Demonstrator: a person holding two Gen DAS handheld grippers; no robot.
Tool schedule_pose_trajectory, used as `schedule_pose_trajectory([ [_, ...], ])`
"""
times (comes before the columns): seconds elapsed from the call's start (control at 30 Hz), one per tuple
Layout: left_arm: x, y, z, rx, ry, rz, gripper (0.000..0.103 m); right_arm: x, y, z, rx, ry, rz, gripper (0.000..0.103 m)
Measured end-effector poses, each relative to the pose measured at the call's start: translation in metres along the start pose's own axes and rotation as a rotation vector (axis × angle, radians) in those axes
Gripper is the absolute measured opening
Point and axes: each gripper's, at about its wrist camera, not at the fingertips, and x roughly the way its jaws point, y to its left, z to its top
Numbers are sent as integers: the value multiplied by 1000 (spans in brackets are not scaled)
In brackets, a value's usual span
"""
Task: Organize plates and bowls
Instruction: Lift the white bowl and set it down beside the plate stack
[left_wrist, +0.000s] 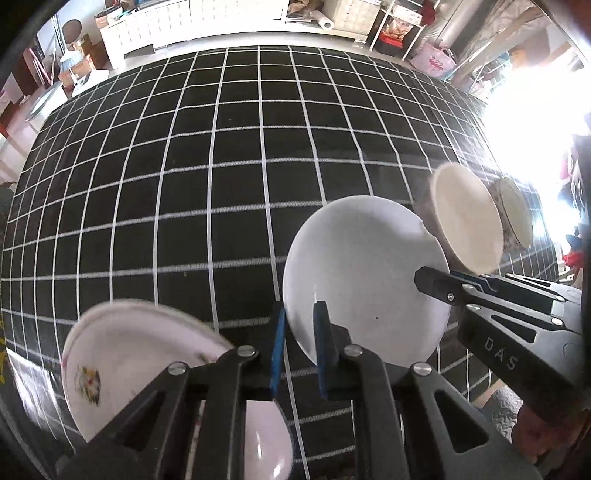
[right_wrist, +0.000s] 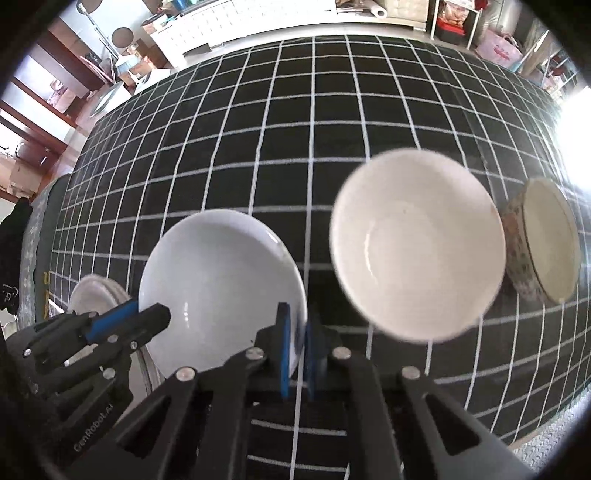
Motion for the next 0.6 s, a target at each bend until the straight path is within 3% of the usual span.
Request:
schedule_pose_trajectory([
  [0.3,-17,-16,-45,3,-24,4,12,-24,-6,-44,0,-7,14,10],
  [0.6,-6,-21,-80,-24,-8,-6,12,-23,3,-71,3,3,27,10],
])
